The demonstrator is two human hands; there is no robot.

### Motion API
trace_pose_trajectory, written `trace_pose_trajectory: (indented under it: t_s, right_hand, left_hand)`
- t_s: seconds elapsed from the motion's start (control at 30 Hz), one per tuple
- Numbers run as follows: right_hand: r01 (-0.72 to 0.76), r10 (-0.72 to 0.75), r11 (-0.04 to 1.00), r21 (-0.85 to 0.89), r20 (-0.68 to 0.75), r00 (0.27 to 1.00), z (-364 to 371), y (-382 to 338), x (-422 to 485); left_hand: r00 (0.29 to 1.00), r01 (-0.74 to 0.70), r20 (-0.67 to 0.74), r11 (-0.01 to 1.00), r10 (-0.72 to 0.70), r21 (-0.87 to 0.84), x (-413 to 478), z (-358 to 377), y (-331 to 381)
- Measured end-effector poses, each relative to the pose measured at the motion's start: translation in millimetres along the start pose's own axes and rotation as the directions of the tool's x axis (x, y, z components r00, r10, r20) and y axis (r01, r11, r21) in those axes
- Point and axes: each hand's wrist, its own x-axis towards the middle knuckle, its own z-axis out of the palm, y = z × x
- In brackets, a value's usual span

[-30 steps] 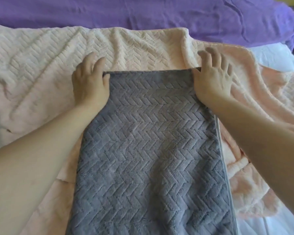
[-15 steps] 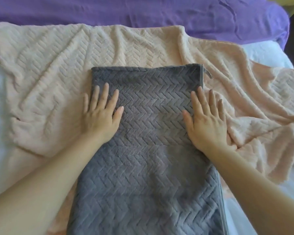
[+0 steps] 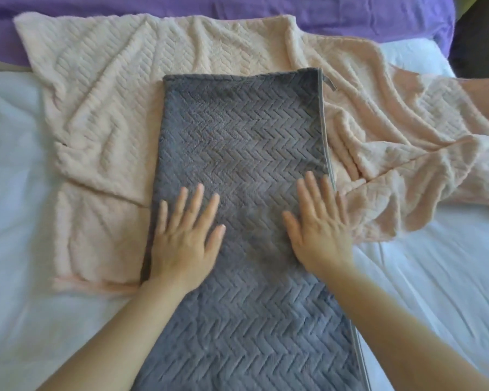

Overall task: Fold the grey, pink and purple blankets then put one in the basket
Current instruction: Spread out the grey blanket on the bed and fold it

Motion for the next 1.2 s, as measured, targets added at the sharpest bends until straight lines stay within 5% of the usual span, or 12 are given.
trace_pose_trajectory:
  t_s: [0.1,0.2,0.37,0.53,0.77,1.03,1.2]
  right_hand:
    - [0.219,-0.221,0.975,0.029,0.083,0.972,15.7,-21.2,-62.3]
    - [0.064,-0.052,0.997,-0.052,0.199,0.979,30.3,11.8,-102.4]
    - [-0.186,0.190,0.982,-0.040,0.128,0.973,19.9,37.3,-134.7]
    - [0.114,-0.114,0.993,0.013,0.158,0.981,34.2,-5.0,-213.7]
    - [-0.040,0.048,0.998,-0.040,0.228,0.972,45.6,37.4,-280.0]
    - [0.191,-0.179,0.982,0.004,0.365,0.914,28.7,71.0,-332.5]
    - [0.259,-0.262,0.965,0.045,0.253,0.932,19.5,71.8,-341.4]
  left_hand:
    - [0.984,-0.166,0.070,0.986,0.164,0.017,-55.6,16.8,20.4]
    - [0.991,-0.090,0.107,0.993,0.082,0.078,-91.1,30.4,6.9]
    - [0.996,0.062,0.055,0.995,-0.066,0.073,-127.5,23.7,1.0]
    - [0.986,-0.122,0.118,0.992,0.117,0.035,-198.8,38.1,30.1]
    - [0.985,-0.038,0.169,0.999,0.035,0.013,-267.6,38.3,-0.5]
    - [0.943,-0.225,0.240,0.973,0.231,-0.052,-332.3,34.1,-35.3]
    - [0.948,-0.252,0.183,0.965,0.261,-0.070,-331.9,23.9,-39.0]
